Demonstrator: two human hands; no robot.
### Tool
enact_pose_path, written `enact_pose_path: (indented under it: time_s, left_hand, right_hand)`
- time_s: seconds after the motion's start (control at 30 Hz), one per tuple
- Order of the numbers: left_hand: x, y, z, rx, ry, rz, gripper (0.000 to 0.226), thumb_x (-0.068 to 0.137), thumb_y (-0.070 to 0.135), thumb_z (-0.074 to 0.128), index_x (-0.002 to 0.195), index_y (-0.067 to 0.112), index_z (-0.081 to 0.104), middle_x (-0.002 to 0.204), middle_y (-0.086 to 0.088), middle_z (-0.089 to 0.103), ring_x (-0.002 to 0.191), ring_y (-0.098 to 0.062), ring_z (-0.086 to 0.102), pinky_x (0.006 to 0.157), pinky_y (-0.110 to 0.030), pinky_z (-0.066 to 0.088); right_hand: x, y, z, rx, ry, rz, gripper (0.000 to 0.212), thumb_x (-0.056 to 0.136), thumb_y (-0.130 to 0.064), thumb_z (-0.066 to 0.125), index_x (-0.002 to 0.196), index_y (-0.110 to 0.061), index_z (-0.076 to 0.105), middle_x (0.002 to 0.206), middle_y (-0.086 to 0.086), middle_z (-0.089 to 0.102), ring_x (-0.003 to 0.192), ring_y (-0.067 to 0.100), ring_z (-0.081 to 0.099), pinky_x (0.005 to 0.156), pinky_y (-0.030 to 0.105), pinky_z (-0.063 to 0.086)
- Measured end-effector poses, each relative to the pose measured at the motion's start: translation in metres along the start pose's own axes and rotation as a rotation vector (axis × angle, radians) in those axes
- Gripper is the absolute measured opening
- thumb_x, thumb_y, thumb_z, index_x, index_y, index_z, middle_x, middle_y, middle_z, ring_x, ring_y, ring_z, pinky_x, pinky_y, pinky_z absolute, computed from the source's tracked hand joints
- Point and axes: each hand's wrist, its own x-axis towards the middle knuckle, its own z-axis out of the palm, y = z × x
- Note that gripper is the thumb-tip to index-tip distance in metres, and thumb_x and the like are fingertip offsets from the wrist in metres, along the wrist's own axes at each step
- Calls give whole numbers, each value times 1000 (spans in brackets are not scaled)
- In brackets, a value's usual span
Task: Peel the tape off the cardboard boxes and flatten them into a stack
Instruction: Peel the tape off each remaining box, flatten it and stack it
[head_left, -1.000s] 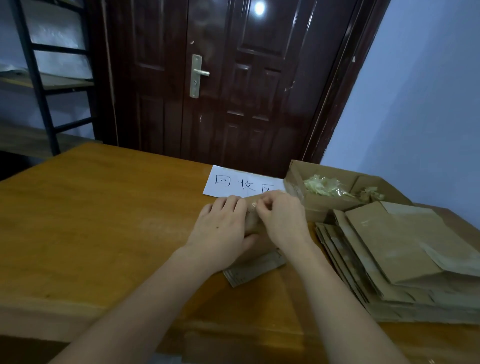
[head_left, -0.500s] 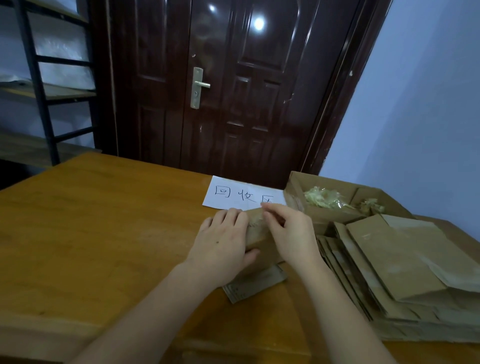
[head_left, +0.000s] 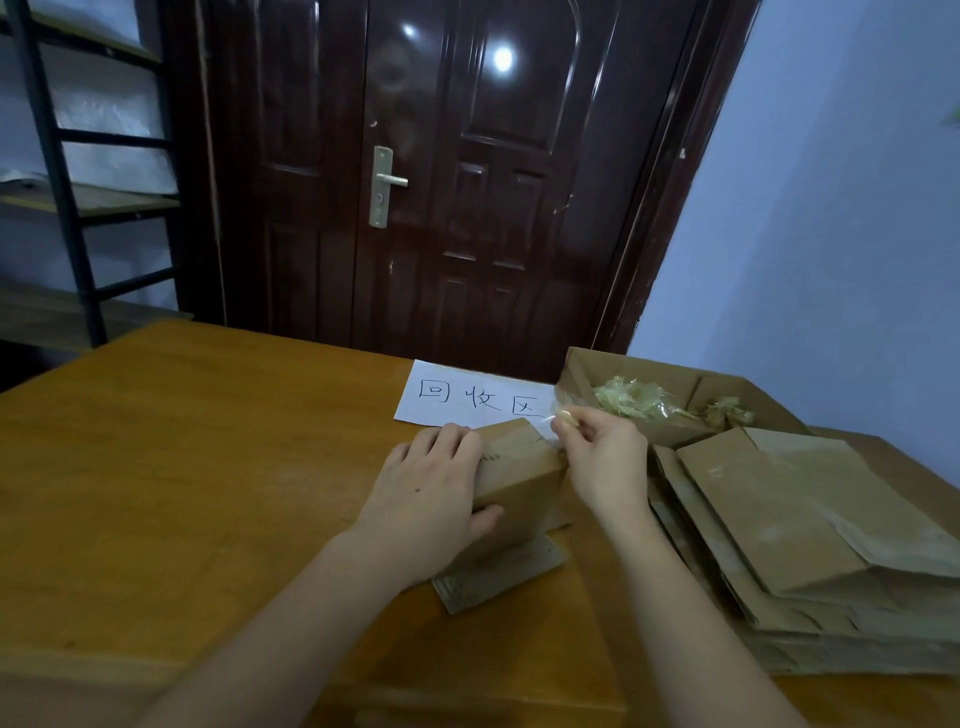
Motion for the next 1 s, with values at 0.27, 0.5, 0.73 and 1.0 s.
enact_pose_path:
  time_s: [0.27,0.5,0.73,1.0]
  left_hand:
    - [1,2,1,32,-29,-8,50,89,65,54,123,33,38,129,11,43,120,-14,42,102,-33,39]
    - [1,0,-1,24,-87,-16,51,88,68,53,124,36,37,132,15,40,123,-12,40,103,-32,39]
    - [12,4,-19,117,-211,-7,45,84,65,53,107,37,28,109,14,38,113,-14,46,109,-38,34]
    - [38,36,-6,211,-291,-33,71,86,76,34,133,24,35,135,1,48,129,-26,46,118,-53,28]
  right_hand:
    - [-13,1,1,-129,-254,-82,34,94,-30,60,126,-32,72,67,-22,64,57,-5,58,53,9,38]
    - [-10,-1,-5,-321,-141,-222,29,102,-20,54,123,-22,73,100,-3,76,86,12,66,75,16,47]
    - [-14,7,-4,-129,-107,-217,23,98,-14,62,114,-17,78,112,-9,75,101,-2,63,90,3,38]
    - [-15,23,2,554,-288,194,30,91,-17,77,120,-18,72,111,-8,75,107,3,68,97,24,54]
